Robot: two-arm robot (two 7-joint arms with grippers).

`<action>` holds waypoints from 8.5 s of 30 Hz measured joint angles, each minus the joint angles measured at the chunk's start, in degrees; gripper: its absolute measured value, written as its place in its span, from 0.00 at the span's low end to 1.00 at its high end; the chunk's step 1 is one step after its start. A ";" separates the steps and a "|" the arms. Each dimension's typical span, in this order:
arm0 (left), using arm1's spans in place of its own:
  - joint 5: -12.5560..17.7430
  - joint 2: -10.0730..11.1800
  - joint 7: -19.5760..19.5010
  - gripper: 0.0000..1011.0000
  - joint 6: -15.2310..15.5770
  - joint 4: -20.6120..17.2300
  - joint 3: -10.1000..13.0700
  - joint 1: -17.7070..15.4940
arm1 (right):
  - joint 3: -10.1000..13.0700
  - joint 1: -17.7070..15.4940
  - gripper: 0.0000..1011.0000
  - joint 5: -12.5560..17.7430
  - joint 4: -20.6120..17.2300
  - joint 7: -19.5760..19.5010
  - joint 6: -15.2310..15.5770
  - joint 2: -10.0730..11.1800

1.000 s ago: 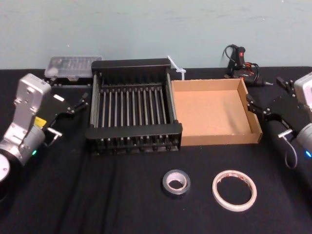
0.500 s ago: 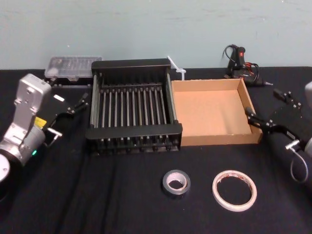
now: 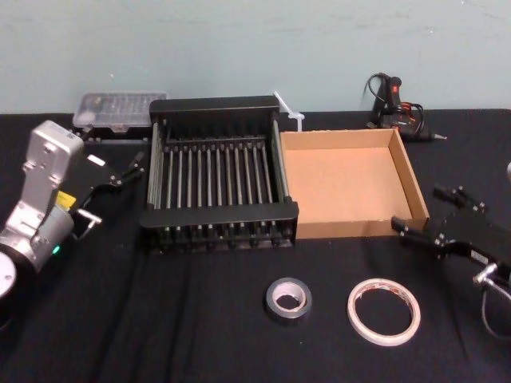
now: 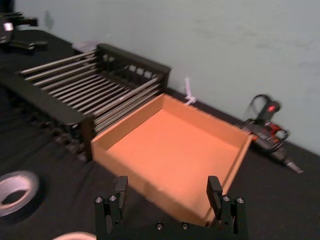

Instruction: Pick up the white tape and place it into the black box , Pick up the silver tape and place it into the brown box.

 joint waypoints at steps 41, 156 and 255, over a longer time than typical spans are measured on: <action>0.00 0.00 0.00 0.99 0.00 0.00 0.00 0.00 | -4.08 1.83 0.99 -4.00 4.91 11.58 7.17 -0.63; 0.00 0.00 0.00 0.99 0.00 0.00 0.00 0.00 | -5.71 3.27 0.09 -5.66 5.64 12.18 9.18 -0.25; 0.00 0.00 0.00 0.99 0.00 0.00 0.00 0.00 | -17.23 39.85 0.09 -12.67 34.27 18.67 -0.23 -22.68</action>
